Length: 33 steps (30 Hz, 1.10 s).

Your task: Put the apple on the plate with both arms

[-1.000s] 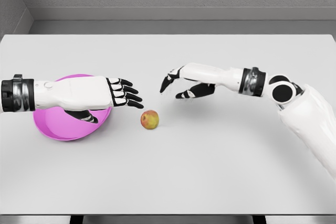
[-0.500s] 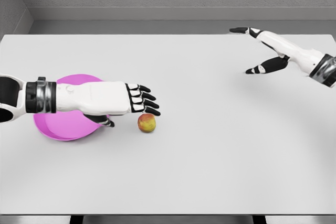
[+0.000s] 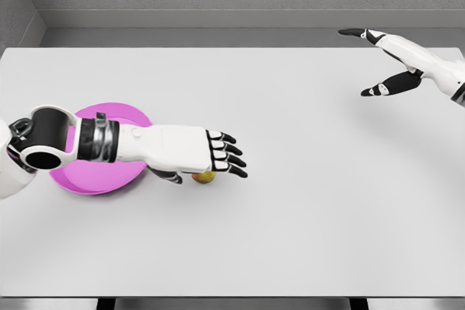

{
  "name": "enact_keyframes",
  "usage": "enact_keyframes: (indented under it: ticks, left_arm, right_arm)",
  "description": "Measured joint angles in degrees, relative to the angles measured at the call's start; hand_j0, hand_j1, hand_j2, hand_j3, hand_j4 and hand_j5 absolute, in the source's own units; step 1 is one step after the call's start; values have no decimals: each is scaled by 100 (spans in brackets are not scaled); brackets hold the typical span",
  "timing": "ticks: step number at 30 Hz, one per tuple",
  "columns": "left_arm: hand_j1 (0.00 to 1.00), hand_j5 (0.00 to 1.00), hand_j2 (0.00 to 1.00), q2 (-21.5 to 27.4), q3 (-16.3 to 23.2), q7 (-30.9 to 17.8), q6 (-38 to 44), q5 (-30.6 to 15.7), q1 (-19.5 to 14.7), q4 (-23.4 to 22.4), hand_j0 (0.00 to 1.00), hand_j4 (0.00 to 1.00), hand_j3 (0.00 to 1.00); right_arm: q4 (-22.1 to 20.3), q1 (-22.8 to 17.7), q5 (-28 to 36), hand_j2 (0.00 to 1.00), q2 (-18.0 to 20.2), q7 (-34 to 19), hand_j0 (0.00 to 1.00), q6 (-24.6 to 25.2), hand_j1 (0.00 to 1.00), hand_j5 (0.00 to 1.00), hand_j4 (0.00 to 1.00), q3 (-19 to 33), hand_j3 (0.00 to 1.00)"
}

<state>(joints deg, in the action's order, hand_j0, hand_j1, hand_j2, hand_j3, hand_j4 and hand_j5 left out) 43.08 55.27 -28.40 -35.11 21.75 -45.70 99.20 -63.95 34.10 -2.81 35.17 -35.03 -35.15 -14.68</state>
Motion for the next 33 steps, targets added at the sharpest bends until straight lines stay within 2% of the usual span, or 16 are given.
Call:
enact_keyframes:
  ticks: [12,21,26,28,33]
  left_arm:
    - [100,100,100,-144,207,-445,206,49,-220,-92,100,100,100]
    - [100,100,100,-266,256,-505,502,41,-220,-431,100,100,100]
    - [95,95,95,-427,398,-509,755,219,-238,-578,95,95,95]
    - [88,88,88,-471,439,-507,816,294,-238,-607,88,88,88]
    - [82,82,82,-508,562,-505,814,362,-255,-621,82,82,82]
  right_arm:
    - [0,-53,-47,100,22,0,100,0,100,100,100,-2,100]
    - [-8,-79,-56,100,33,0,100,0,100,100,100,-2,100]
    - [-9,-79,-56,100,64,0,100,0,100,100,100,-3,100]
    - [-9,-79,-56,100,89,0,100,0,100,100,100,-2,100]
    - [-9,-79,-56,100,112,0,100,0,100,100,100,-2,100]
